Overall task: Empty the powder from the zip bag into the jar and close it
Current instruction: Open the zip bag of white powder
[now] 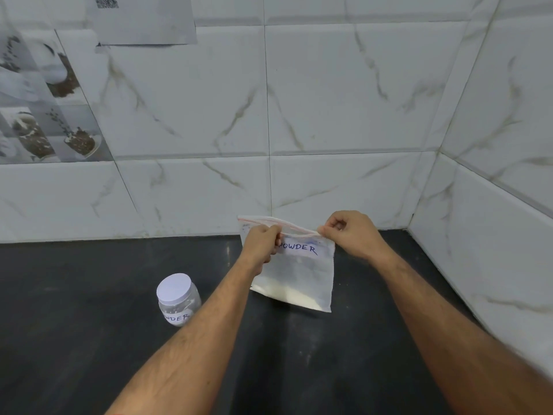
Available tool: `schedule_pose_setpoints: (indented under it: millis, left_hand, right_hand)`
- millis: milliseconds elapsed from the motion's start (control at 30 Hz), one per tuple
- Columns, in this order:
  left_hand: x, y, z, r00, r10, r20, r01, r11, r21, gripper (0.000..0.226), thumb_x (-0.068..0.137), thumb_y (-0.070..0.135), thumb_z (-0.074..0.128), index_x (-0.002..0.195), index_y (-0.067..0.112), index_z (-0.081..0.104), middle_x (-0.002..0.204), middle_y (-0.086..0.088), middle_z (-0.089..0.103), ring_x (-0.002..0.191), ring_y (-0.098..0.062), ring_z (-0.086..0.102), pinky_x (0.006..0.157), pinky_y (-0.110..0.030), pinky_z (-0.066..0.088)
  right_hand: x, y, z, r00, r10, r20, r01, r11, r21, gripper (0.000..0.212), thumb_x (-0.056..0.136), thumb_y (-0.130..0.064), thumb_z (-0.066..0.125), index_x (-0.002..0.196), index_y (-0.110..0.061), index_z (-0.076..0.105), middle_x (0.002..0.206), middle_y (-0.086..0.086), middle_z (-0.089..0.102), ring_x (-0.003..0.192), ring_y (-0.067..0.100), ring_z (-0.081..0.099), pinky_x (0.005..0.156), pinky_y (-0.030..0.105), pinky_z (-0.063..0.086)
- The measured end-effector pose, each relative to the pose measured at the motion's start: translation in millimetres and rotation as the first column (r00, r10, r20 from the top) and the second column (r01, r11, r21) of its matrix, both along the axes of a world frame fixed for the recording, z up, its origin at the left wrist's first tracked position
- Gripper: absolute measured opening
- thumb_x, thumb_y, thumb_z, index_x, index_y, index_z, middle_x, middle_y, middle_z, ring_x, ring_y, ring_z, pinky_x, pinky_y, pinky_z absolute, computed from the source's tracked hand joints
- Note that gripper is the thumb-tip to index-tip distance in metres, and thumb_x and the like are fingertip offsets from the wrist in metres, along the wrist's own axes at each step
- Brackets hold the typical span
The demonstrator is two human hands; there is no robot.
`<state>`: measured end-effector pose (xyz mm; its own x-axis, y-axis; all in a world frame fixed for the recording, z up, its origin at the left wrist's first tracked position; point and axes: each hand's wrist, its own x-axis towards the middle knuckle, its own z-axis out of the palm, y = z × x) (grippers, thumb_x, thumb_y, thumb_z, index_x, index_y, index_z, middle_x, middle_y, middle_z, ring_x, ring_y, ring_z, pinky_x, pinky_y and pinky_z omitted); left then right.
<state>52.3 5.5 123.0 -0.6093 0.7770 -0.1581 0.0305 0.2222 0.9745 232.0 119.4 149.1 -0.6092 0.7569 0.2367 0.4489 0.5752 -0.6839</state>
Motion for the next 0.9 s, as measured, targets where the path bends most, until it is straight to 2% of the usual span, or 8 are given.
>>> schedule_pose_setpoints:
  millis: [167, 300, 400, 533, 633, 767, 833, 900]
  left_hand:
    - [7, 2, 9, 0.975, -0.08, -0.206, 0.083, 0.997, 0.007, 0.027, 0.093, 0.017, 0.051, 0.067, 0.01, 0.049, 0.065, -0.004, 0.056, 0.041, -0.002, 0.043, 0.038, -0.013, 0.031]
    - [7, 3, 13, 0.925, -0.142, -0.353, 0.129, 0.99, -0.06, 0.032, 0.091, 0.02, 0.052, 0.059, 0.013, 0.054, 0.062, 0.0, 0.062, 0.046, -0.005, 0.049, 0.05, -0.021, 0.038]
    - [0, 0, 13, 0.893, -0.152, -0.423, 0.119, 0.987, -0.105, 0.03, 0.088, 0.022, 0.053, 0.059, 0.014, 0.056, 0.061, 0.003, 0.065, 0.055, -0.01, 0.053, 0.061, -0.027, 0.044]
    - [-7, -7, 12, 0.897, -0.158, -0.413, 0.111, 0.984, -0.137, 0.03, 0.087, 0.021, 0.053, 0.058, 0.013, 0.053, 0.059, 0.003, 0.063, 0.053, -0.012, 0.05, 0.063, -0.028, 0.041]
    - [-10, -10, 14, 0.892, -0.17, -0.418, 0.109, 0.98, -0.166, 0.033, 0.086, 0.021, 0.052, 0.054, 0.015, 0.05, 0.054, 0.006, 0.059, 0.052, -0.014, 0.047, 0.06, -0.027, 0.04]
    - [-4, -10, 17, 0.874, -0.242, -0.421, 0.172, 0.965, -0.198, 0.032, 0.086, 0.02, 0.053, 0.055, 0.014, 0.05, 0.055, 0.005, 0.059, 0.05, -0.012, 0.046, 0.058, -0.026, 0.039]
    - [-3, -11, 16, 0.862, -0.267, -0.431, 0.188, 0.958, -0.218, 0.033, 0.085, 0.021, 0.053, 0.053, 0.015, 0.05, 0.058, 0.002, 0.059, 0.052, -0.014, 0.047, 0.06, -0.028, 0.041]
    - [-9, -14, 17, 0.823, -0.276, -0.497, 0.138, 0.945, -0.296, 0.035, 0.086, 0.025, 0.053, 0.052, 0.017, 0.048, 0.054, 0.003, 0.054, 0.052, -0.016, 0.046, 0.059, -0.028, 0.04]
  right_hand:
    - [-15, 1, 17, 0.975, -0.024, 0.219, 0.026, 1.0, -0.007, 0.03, 0.079, -0.05, 0.072, 0.08, -0.02, 0.066, 0.082, -0.011, 0.061, 0.082, 0.014, 0.059, 0.07, 0.032, 0.046]
    - [-30, -9, 19, 0.927, 0.179, 0.329, -0.091, 0.96, -0.266, 0.033, 0.086, -0.047, 0.068, 0.095, -0.014, 0.069, 0.078, -0.003, 0.067, 0.069, 0.013, 0.059, 0.059, 0.026, 0.044]
    - [-36, -13, 21, 0.913, 0.251, 0.321, -0.118, 0.917, -0.381, 0.03, 0.09, -0.048, 0.063, 0.098, -0.019, 0.07, 0.084, 0.0, 0.072, 0.071, 0.012, 0.063, 0.061, 0.026, 0.049]
    - [-38, -11, 20, 0.891, 0.187, 0.414, -0.069, 0.957, -0.283, 0.013, 0.089, -0.018, 0.057, 0.093, -0.01, 0.067, 0.079, 0.003, 0.069, 0.067, 0.015, 0.065, 0.061, 0.03, 0.054]
    - [-40, -7, 18, 0.902, 0.026, 0.43, 0.047, 0.986, -0.159, 0.012, 0.086, -0.02, 0.06, 0.08, -0.01, 0.063, 0.076, 0.009, 0.07, 0.065, 0.02, 0.066, 0.066, 0.035, 0.06]
    - [-45, -10, 14, 0.9, 0.009, 0.435, 0.086, 0.976, -0.198, 0.025, 0.085, -0.036, 0.07, 0.092, -0.012, 0.067, 0.082, 0.009, 0.073, 0.067, 0.019, 0.067, 0.067, 0.034, 0.062]
    - [-47, -12, 10, 0.887, 0.048, 0.46, 0.066, 0.971, -0.229, 0.018, 0.086, -0.027, 0.068, 0.095, -0.011, 0.067, 0.083, 0.009, 0.072, 0.065, 0.018, 0.066, 0.061, 0.032, 0.061]
    - [-43, -9, 9, 0.874, -0.007, 0.486, 0.102, 0.98, -0.17, 0.014, 0.085, -0.012, 0.059, 0.096, -0.01, 0.068, 0.086, 0.009, 0.071, 0.065, 0.022, 0.065, 0.057, 0.031, 0.058]
